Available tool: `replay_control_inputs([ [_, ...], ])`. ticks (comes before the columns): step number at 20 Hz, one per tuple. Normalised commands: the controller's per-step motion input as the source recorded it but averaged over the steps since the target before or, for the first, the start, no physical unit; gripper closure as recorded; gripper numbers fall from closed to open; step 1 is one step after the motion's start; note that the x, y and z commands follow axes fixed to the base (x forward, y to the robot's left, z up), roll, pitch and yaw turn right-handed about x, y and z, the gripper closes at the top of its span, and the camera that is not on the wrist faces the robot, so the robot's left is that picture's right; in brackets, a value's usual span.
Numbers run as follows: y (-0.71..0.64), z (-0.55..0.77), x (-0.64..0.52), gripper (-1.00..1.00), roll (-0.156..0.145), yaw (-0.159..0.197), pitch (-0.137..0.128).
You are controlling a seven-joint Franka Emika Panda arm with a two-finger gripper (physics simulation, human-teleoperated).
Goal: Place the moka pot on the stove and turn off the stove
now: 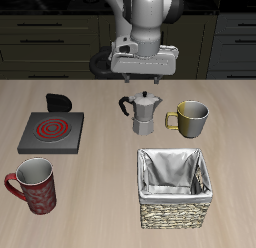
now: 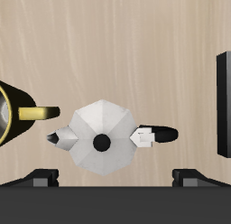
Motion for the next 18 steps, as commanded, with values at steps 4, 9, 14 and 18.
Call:
replay_control_inputs([
  [4,0.12,-0.12,-0.01,-1.00,0.008,-0.001,0.024],
  [9,0.05,-0.05,-0.09,-1.00,0.011,-0.001,0.001],
  [14,-0.09,-0.10,-0.06,-1.00,-0.024,-0.005,0.009],
  [18,0.04,-0.16,-0.06,-1.00,-0.009,0.013,-0.013],
])
